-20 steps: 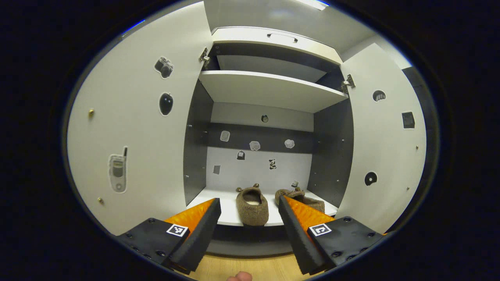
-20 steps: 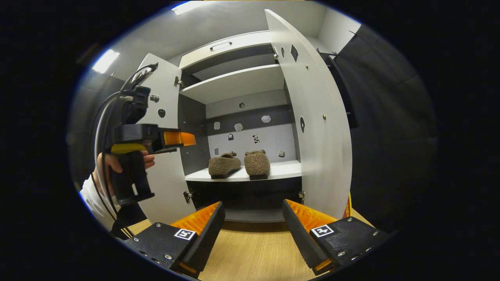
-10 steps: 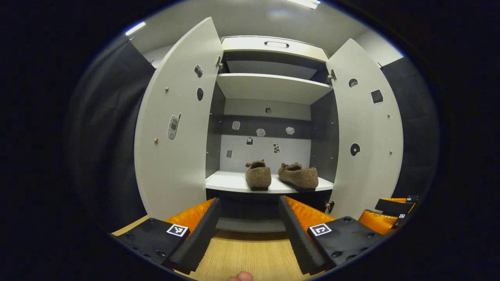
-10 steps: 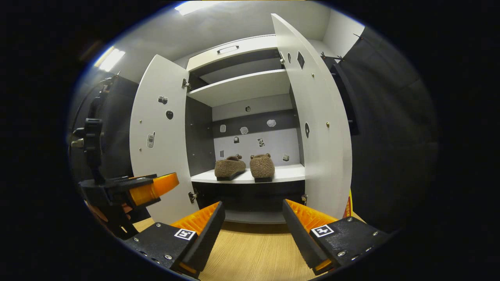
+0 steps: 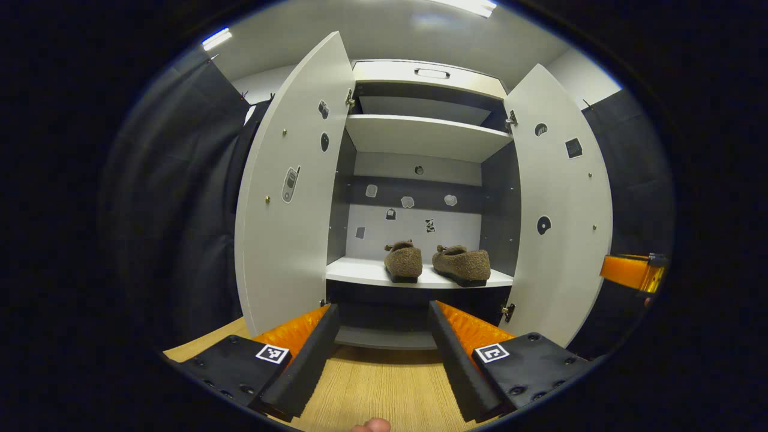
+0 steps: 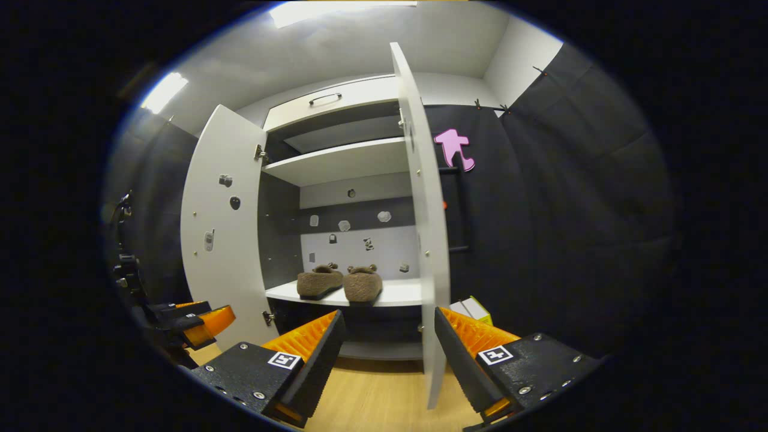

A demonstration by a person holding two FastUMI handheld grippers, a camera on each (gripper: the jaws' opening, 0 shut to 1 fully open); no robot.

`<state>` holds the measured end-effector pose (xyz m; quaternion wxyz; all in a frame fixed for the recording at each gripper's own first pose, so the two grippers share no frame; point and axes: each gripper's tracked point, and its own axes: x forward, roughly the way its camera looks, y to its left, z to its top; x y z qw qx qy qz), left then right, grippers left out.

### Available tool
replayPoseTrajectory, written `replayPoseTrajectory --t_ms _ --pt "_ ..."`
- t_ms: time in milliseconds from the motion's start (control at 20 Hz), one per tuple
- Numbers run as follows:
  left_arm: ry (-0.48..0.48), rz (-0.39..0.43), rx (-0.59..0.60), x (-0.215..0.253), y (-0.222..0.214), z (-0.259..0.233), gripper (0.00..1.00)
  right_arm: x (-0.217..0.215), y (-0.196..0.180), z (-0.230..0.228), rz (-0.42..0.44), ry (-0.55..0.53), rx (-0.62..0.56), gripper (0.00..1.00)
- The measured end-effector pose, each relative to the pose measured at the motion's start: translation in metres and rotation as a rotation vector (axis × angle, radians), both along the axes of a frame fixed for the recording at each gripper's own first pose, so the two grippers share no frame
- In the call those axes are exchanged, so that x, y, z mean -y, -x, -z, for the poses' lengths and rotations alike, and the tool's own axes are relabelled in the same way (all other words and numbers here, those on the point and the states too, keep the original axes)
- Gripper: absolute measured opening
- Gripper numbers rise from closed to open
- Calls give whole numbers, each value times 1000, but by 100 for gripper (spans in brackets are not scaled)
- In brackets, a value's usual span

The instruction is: Grab one shoe with the right hand and put it into the shoe cabinet, grab the other shoe with the left hand and put it into the shoe cabinet; then close the right door with the right hand and the left door with the left hand.

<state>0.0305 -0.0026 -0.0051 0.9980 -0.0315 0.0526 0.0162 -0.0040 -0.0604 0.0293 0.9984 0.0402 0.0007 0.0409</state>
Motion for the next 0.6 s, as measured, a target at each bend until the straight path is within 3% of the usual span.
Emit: replayPoseTrajectory --t_ms 350,600 --pt "-16 27 11 6 6 0 97 98 -24 -68 182 25 85 92" --pt "15 23 -10 5 11 5 96 133 -51 -96 240 -4 143 92"
